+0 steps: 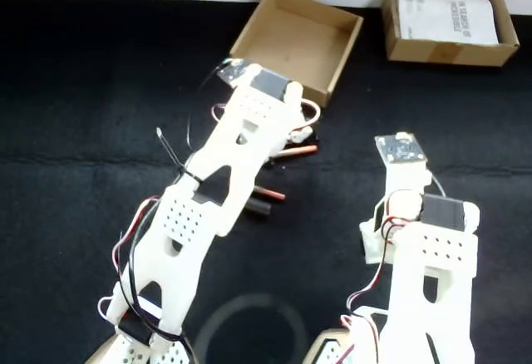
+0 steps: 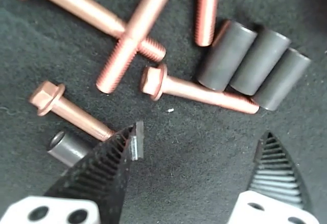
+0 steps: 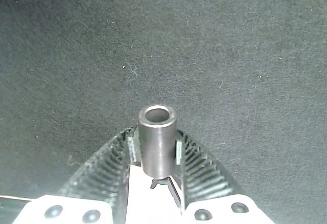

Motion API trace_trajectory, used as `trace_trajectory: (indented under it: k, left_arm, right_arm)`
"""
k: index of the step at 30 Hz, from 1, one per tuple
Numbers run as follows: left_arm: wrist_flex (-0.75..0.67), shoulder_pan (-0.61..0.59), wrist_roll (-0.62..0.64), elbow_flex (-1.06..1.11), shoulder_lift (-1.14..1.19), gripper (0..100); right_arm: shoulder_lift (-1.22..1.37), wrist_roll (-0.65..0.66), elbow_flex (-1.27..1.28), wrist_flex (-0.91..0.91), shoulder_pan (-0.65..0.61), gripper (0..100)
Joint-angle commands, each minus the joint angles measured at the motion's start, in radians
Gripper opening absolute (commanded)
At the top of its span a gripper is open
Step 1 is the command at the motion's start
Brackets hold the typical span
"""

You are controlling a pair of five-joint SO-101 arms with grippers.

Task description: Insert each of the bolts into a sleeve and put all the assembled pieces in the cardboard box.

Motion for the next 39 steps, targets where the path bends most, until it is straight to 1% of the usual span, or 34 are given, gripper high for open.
trace_trajectory:
  k: [1, 5, 8, 14, 17, 22, 24, 27, 30, 35, 39]
  left_arm:
    - [-0.003, -0.021, 0.031, -0.013, -0.010, 35]
    - [-0.049, -0.033, 0.035, -0.013, 0.053, 35]
    - [-0.081, -0.041, 0.061, -0.013, 0.073, 35]
    - [-0.135, -0.042, 0.063, -0.013, 0.110, 34]
    - [-0.135, -0.042, 0.058, -0.013, 0.139, 25]
    - [-0.126, -0.042, 0.058, -0.013, 0.145, 0]
    - [-0.126, -0.044, 0.058, -0.015, 0.143, 2]
    - [-0.121, -0.045, 0.057, -0.015, 0.143, 1]
    - [-0.077, -0.039, 0.055, -0.035, 0.145, 1]
    - [-0.002, -0.019, -0.089, -0.122, 0.145, 1]
    - [0.002, -0.004, -0.235, -0.170, 0.143, 1]
  right_arm:
    - [0.005, 0.014, -0.015, -0.004, -0.008, 0.7]
    - [0.005, 0.014, -0.015, -0.005, -0.010, 0.7]
    - [0.007, 0.014, -0.015, -0.007, -0.010, 0.7]
    - [0.007, 0.014, -0.015, -0.008, -0.010, 0.7]
    - [0.007, 0.014, -0.015, -0.010, -0.010, 0.7]
    - [0.007, 0.014, -0.015, -0.012, -0.010, 0.7]
    - [0.007, 0.014, -0.015, -0.012, -0.010, 0.7]
    - [0.007, 0.014, -0.015, -0.012, -0.010, 0.7]
    - [0.007, 0.014, -0.010, -0.033, -0.008, 0.7]
    - [0.007, 0.014, -0.007, -0.077, -0.007, 0.7]
    - [0.005, 0.014, -0.010, -0.137, -0.007, 0.7]
